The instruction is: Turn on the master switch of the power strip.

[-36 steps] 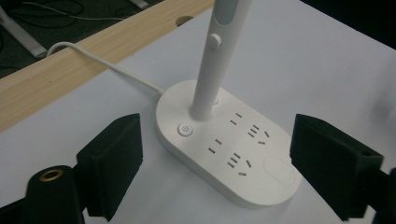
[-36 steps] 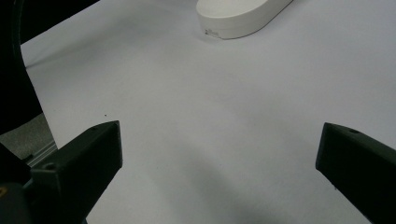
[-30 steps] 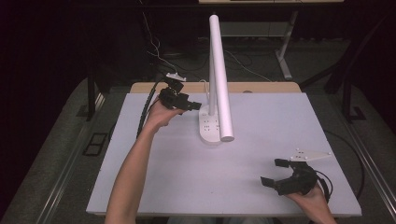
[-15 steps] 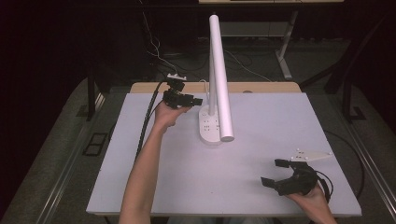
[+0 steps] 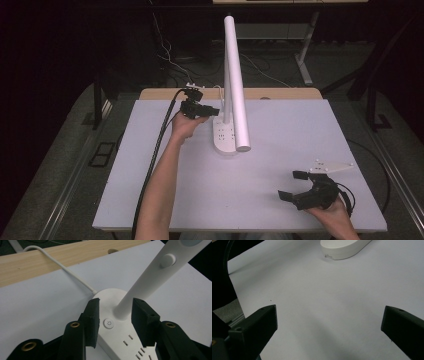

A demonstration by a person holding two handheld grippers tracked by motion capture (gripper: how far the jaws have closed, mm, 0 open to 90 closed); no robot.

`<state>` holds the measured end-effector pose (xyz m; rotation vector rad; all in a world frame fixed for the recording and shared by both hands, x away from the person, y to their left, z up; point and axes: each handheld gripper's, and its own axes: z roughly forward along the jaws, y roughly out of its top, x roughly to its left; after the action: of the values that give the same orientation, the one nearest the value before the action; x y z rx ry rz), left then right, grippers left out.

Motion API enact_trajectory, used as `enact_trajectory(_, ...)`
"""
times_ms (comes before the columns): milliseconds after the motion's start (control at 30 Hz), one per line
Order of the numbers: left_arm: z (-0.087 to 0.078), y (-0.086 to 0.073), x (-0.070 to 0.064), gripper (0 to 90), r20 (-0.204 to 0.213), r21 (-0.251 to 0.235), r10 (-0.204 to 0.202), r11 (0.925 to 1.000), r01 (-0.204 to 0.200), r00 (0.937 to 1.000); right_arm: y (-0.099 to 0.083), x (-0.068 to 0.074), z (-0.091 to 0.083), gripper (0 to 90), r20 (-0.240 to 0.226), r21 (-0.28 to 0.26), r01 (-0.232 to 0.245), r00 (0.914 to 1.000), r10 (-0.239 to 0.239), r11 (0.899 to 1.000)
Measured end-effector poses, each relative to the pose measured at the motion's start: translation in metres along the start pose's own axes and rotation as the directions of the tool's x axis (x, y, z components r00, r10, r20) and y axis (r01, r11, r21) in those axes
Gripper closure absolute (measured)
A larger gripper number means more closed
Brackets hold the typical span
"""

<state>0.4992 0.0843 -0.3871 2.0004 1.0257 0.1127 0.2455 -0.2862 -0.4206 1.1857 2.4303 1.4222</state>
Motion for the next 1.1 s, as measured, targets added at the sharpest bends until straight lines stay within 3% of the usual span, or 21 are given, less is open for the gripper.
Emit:
enact_trajectory(367,0.014,-0.006,0.003,75.4,-0.008,0.027,-0.004,0.9996,0.004,1.0000,0.000,0.000,0.000,0.0,-0.004,0.002,0.003,1.0000,-0.003,1.000)
enact_trajectory(533,0.022,-0.009,0.002,82.6,0.008,0.026,-0.045,0.9987,0.045,0.9990,0.000,0.000,0.000,0.0,-0.001,0.006,0.002,1.0000,-0.002,1.000)
enact_trajectory(667,0.026,-0.011,0.004,89.8,0.010,0.068,-0.020,0.9975,0.020,0.9997,0.000,0.000,0.000,0.0,0.000,0.007,0.002,1.0000,-0.002,1.000)
enact_trajectory(867,0.035,-0.015,0.000,90.0,-0.006,0.052,-0.044,0.9977,0.044,0.9990,0.000,-0.001,0.000,0.0,-0.002,0.007,0.004,1.0000,-0.004,1.000)
enact_trajectory(900,0.035,-0.015,0.002,90.0,-0.007,0.079,-0.015,0.9968,0.015,0.9999,0.000,-0.001,0.000,0.0,-0.002,0.008,0.004,1.0000,-0.004,1.000)
enact_trajectory(967,0.037,-0.016,0.001,90.0,-0.010,0.066,-0.029,0.9974,0.029,0.9995,0.000,-0.001,0.000,0.0,-0.003,0.009,0.005,1.0000,-0.005,1.000)
enact_trajectory(1033,0.036,-0.016,0.000,90.0,-0.021,0.083,0.002,0.9966,0.000,0.9998,0.000,-0.001,0.000,0.0,-0.003,0.009,0.005,1.0000,-0.005,1.000)
enact_trajectory(1067,0.038,-0.016,-0.004,90.0,-0.037,0.066,-0.007,0.9978,0.010,0.9993,-0.001,-0.001,0.001,0.0,-0.006,0.009,0.004,1.0000,-0.004,1.000)
enact_trajectory(1100,0.037,-0.015,-0.005,90.0,-0.048,0.089,0.025,0.9959,-0.020,0.9985,0.000,-0.001,0.001,0.0,-0.007,0.008,0.006,1.0000,-0.006,1.000)
